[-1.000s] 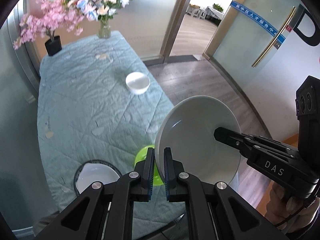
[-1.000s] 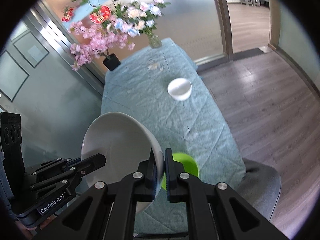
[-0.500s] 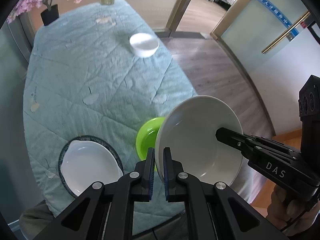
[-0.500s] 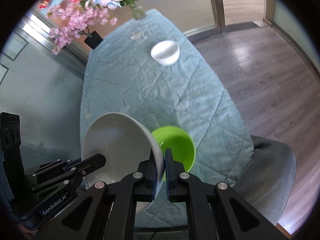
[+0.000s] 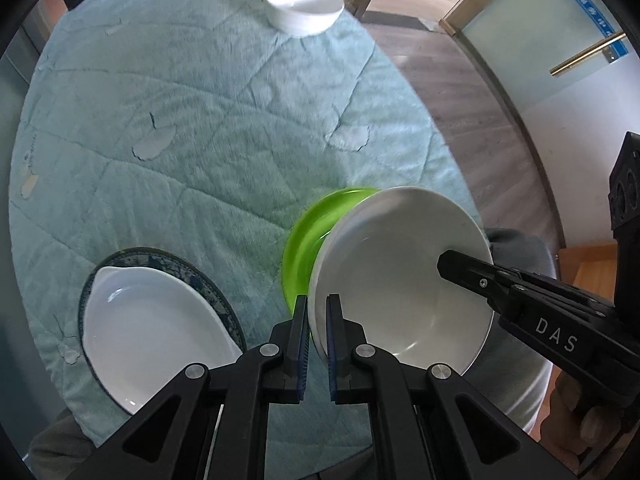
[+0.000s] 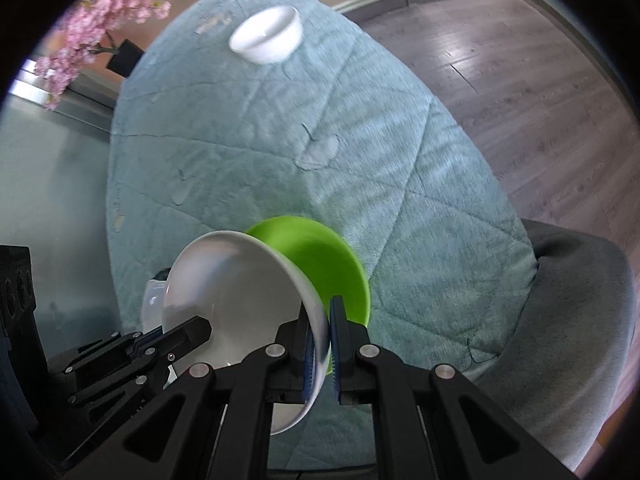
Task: Organize plates and bowls
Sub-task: 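Carry the white bowl to the green bowl and lower it inside, then open the left gripper to release the white bowl into the green bowl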
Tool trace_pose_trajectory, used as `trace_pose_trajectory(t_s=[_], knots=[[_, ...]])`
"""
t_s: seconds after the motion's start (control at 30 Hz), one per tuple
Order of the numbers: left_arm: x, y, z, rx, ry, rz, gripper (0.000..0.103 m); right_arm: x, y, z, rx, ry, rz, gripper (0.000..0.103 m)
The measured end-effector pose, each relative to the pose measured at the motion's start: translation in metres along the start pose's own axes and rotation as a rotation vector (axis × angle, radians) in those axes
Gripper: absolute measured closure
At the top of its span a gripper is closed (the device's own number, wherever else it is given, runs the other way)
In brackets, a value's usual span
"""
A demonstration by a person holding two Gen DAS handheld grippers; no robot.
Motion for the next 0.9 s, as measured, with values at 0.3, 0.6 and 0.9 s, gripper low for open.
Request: trace_pose_trajectory(t_s=[0.3,0.6,0.9], knots=[[0.031,0.009,-0.01,-0.022,-0.007,-0.043,0.1,0.022,0.005,0.005,0.007,-0.056,-0.027,0.096],[0.035,0.011,-0.016,-0.05,-0.039,-0.041,0.099,0.032,0.007,0.004,-0.001,-0.092,-0.031,0.097],[0.0,0.01,-0.029,-0.093,-0.095,0.023,0.099,0.036,0.006,0.003,-0.013,-0.111,-0.033,0.096]])
Point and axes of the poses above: each gripper's, at about its wrist camera, not at the fingertips, and x roughly the way its jaws point, z to its right, y to its top, the point moved 6 cm from there along x, roughly the way its jaws point
